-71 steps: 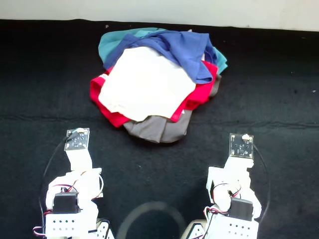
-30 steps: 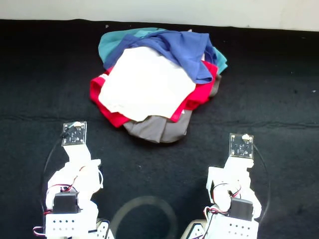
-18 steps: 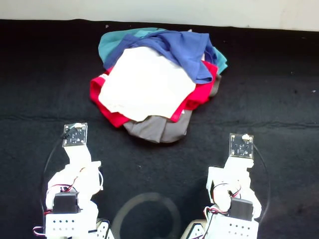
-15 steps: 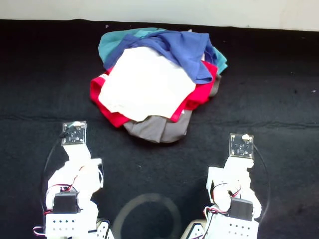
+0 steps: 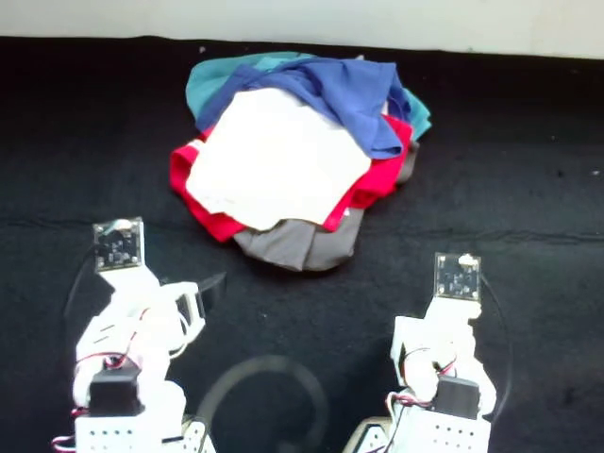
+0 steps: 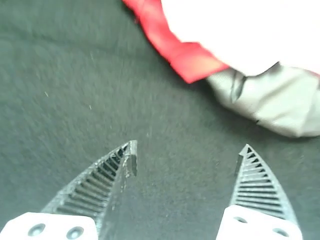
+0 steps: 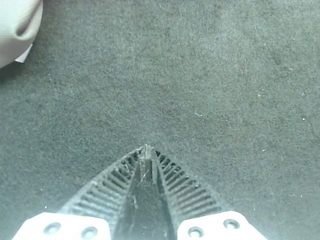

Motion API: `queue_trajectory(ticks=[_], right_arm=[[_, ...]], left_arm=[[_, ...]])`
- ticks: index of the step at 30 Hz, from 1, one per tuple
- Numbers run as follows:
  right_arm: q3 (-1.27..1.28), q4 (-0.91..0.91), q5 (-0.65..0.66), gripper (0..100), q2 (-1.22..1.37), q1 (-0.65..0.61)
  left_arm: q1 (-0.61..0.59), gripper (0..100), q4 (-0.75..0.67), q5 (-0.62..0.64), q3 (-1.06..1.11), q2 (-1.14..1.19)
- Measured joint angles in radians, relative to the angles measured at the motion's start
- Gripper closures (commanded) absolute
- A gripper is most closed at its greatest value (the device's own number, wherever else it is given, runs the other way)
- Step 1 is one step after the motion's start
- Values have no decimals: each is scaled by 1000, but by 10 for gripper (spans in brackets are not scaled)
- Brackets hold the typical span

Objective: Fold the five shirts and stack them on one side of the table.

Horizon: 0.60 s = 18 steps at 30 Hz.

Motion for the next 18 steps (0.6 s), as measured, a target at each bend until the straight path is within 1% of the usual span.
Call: queue_trajectory(ticks=[3, 11, 18], right_arm=[[0, 0, 0, 991, 0, 0], [0, 0, 0, 991, 0, 0], [0, 0, 0, 991, 0, 0]], left_arm=[[0, 688, 44, 0, -51, 0], [0, 687, 137, 0, -71, 0], [0, 687, 164, 0, -107, 2]])
